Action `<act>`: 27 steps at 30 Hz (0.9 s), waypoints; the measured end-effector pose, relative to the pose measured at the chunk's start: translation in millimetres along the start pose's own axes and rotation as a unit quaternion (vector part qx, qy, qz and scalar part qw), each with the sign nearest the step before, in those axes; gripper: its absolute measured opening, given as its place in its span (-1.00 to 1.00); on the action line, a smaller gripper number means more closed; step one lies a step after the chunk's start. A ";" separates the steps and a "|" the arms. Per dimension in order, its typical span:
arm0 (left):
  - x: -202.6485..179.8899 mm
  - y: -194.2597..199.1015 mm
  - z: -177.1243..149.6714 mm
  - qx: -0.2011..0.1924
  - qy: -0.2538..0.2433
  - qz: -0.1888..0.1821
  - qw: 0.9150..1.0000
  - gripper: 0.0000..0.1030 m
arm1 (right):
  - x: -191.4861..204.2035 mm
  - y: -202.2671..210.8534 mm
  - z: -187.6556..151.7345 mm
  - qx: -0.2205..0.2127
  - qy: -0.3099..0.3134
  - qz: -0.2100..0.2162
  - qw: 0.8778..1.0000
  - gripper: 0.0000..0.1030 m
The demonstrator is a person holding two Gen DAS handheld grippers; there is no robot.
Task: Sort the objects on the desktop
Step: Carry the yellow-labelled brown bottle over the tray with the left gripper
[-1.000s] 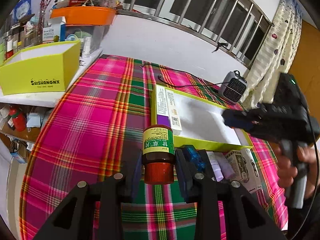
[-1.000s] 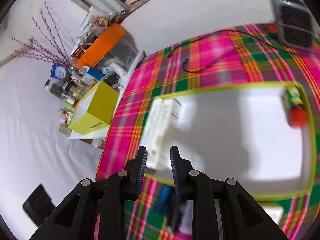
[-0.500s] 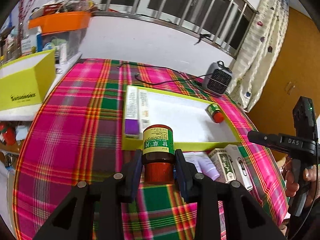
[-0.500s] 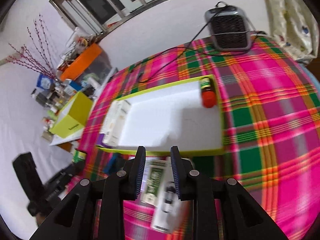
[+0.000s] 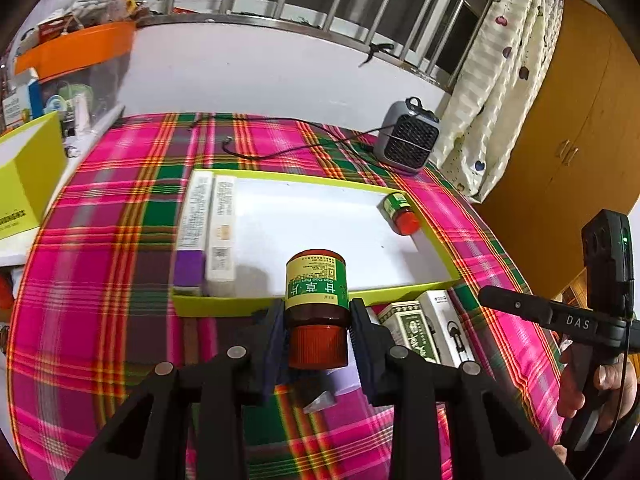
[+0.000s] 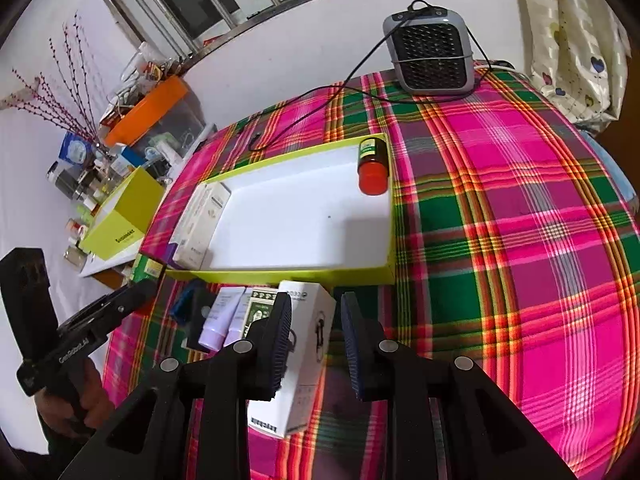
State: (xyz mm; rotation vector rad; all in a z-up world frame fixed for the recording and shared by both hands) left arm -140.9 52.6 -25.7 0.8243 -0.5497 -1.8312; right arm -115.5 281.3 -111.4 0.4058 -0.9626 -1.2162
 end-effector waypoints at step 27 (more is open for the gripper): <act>-62.8 -89.9 53.3 0.067 -0.053 -0.029 0.996 -0.37 | -22.0 4.5 -2.4 -0.014 -0.017 -0.006 1.000 -0.48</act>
Point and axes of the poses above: each gripper's, at about its wrist camera, not at the fingertips, and y roughly against the way its jaws point, x to its left, z to its top, the point moved 4 cm from there along -y, roughly the way its jaws point, and after that the axes turned 2 degrees about -x, right-handed, at the moved point
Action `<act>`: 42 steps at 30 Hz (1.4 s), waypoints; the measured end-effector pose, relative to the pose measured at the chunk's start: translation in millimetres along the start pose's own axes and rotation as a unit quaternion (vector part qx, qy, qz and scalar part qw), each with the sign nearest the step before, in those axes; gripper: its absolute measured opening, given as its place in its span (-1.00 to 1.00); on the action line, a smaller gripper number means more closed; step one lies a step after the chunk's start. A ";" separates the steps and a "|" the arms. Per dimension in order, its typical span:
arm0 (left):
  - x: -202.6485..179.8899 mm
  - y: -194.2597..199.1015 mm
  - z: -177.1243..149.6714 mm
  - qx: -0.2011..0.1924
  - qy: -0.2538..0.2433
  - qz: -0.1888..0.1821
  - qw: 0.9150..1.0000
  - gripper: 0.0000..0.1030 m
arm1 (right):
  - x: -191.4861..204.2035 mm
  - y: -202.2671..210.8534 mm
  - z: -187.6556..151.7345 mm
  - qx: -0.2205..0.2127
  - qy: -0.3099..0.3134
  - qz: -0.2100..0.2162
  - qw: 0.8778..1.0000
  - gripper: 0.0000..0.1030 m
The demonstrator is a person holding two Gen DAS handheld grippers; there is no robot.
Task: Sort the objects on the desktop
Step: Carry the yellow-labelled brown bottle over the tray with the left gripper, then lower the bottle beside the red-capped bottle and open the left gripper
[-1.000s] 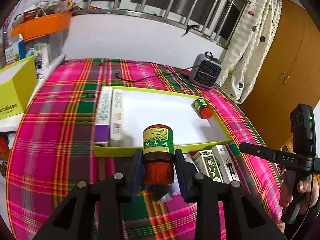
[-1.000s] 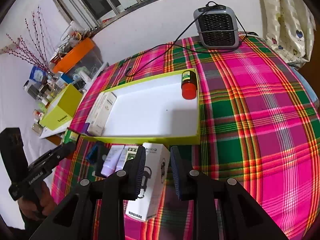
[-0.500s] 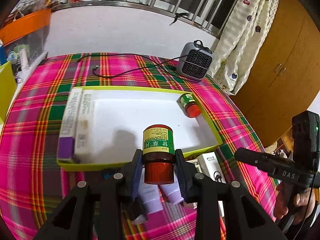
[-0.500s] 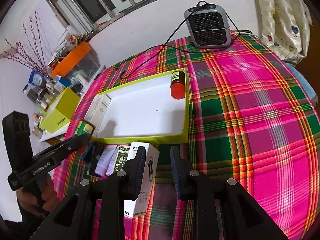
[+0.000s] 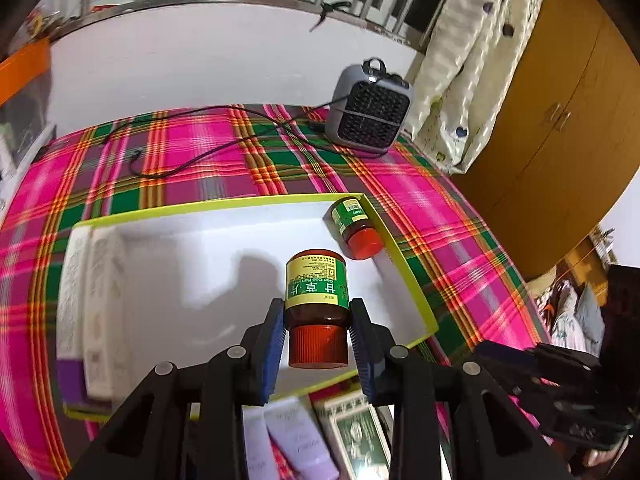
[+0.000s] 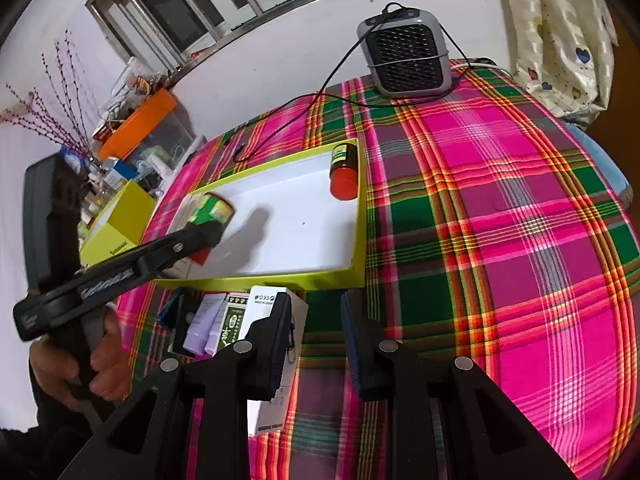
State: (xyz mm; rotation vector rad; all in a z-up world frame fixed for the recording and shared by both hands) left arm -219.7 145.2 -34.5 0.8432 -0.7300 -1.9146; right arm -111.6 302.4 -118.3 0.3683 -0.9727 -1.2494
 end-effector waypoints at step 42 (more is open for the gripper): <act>12.6 -81.1 53.1 0.040 0.135 -0.067 0.988 -0.50 | -19.1 -0.4 -2.1 -0.003 -0.021 0.002 1.000 -0.48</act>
Point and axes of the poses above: each gripper's, at about its wrist camera, not at the fingertips, and y roughly against the way its jaws point, x to its left, z to its top, the point moved 4 cm from there along -y, roughly the way its jaws point, and after that the axes turned 2 degrees about -x, right-handed, at the moved point
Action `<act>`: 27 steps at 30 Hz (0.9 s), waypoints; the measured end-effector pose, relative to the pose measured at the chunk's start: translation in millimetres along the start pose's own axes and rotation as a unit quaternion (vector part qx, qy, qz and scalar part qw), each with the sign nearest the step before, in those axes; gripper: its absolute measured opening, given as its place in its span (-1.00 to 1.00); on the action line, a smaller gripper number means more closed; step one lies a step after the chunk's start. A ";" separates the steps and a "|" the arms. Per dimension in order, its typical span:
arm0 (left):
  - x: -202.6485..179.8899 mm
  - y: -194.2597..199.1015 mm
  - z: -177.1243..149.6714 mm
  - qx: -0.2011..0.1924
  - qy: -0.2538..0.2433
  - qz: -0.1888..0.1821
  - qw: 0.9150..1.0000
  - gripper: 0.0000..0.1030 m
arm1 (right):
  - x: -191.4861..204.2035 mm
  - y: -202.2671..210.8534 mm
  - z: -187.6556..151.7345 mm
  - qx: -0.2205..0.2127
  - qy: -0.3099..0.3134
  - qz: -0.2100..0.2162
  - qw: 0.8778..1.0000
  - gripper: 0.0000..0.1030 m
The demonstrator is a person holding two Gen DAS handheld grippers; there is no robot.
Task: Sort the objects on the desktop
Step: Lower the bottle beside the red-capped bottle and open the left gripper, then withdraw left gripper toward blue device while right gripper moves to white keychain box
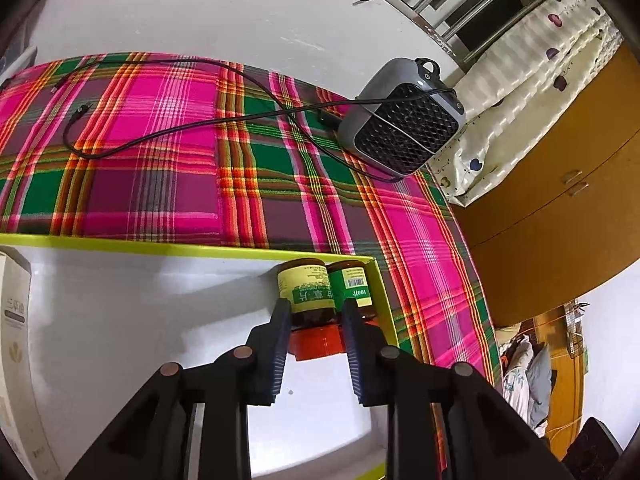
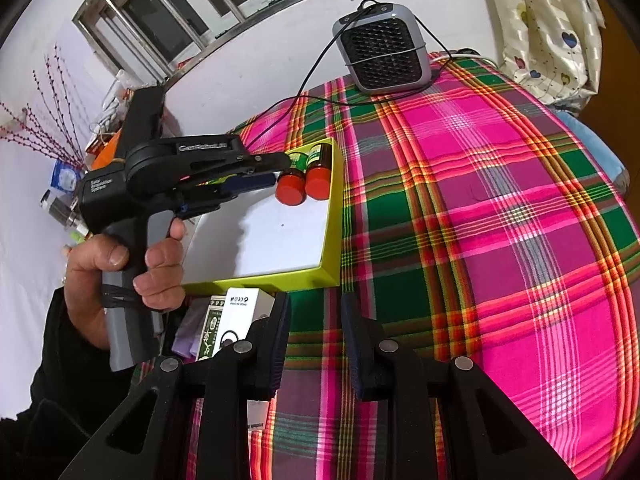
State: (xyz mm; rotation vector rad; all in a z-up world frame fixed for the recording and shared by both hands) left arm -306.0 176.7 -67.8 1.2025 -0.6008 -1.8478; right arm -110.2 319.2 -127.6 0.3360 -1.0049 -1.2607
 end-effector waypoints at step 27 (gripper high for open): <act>27.1 125.0 -88.2 -0.083 -0.019 0.010 0.996 -0.50 | 33.3 1.5 -22.9 0.006 0.045 0.029 0.999 -0.41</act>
Point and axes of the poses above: each gripper's, at about its wrist camera, not at the fingertips, and y roughly against the way its jaws point, x to its left, z to its top, the point moved 4 cm from there along -y, roughly the way its jaws point, and after that the axes turned 2 degrees about -x, right-handed, at the moved point
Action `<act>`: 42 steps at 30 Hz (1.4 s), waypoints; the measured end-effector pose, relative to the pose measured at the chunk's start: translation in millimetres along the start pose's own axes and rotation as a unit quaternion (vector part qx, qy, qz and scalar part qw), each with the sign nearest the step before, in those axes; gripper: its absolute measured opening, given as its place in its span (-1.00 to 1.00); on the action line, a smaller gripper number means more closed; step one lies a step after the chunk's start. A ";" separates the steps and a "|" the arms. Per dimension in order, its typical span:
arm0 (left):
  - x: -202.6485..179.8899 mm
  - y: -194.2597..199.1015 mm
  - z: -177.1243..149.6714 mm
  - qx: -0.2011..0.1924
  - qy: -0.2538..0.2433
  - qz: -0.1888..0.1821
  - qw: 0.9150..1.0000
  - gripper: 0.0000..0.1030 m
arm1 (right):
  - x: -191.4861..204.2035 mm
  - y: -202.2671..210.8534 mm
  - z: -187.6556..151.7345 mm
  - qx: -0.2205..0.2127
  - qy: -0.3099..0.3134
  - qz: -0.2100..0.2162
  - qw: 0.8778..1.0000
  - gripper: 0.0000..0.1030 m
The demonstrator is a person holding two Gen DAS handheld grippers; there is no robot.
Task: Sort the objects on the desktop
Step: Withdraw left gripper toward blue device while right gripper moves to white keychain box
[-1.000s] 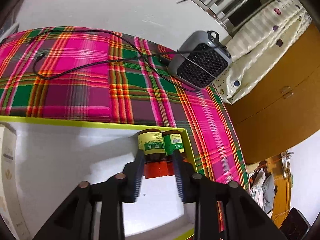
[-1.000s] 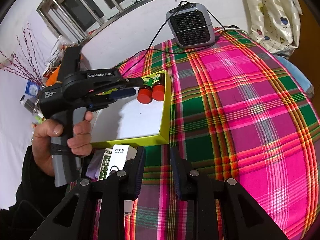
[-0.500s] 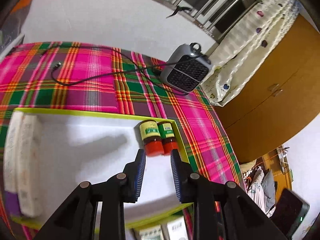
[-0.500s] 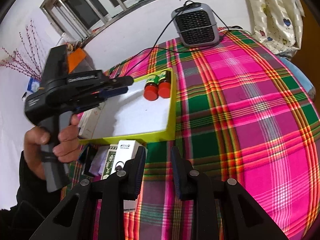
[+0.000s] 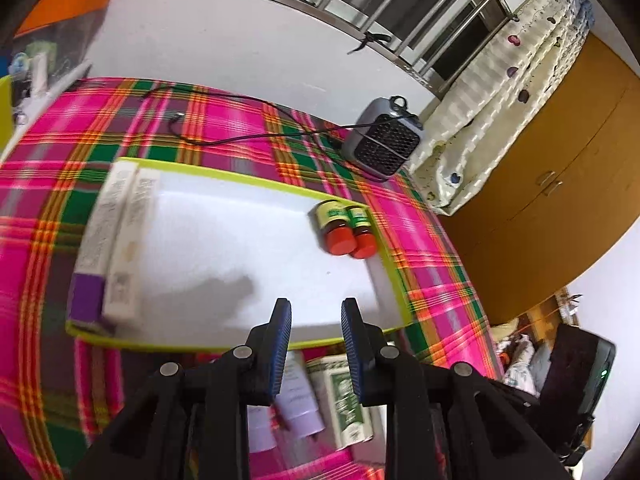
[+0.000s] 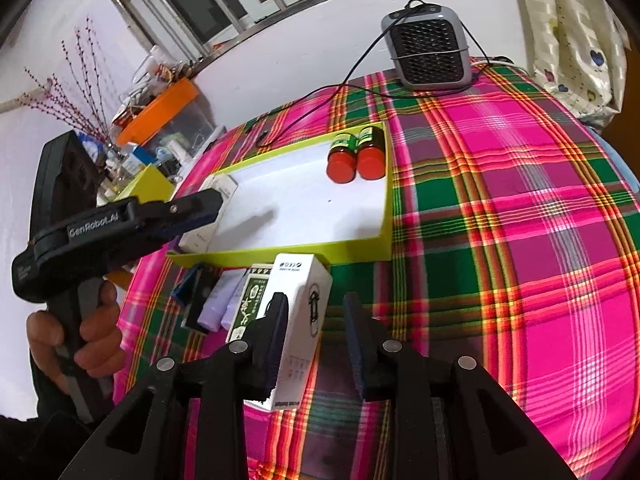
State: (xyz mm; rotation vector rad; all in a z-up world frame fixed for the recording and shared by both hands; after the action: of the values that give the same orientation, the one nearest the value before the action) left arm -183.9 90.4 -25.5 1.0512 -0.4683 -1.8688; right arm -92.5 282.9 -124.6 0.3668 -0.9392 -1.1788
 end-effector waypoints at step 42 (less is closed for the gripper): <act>55.3 36.7 -60.0 -0.012 -0.041 0.110 0.993 -0.30 | 46.1 -2.4 -18.8 -0.014 0.082 -0.063 0.995 -0.35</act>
State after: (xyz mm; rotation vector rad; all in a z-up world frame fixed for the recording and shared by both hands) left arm -127.6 30.5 -60.7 0.8714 -0.5833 -1.7228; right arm -75.9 236.5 -117.4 0.4985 -0.7643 -1.2555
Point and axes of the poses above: each gripper's, at about its wrist camera, not at the fingertips, and y roughly against the way its jaws point, x to its left, z to its top, the point moved 4 cm from there along -y, roughly the way its jaws point, and after that the axes turned 2 degrees about -x, right-handed, at the moved point
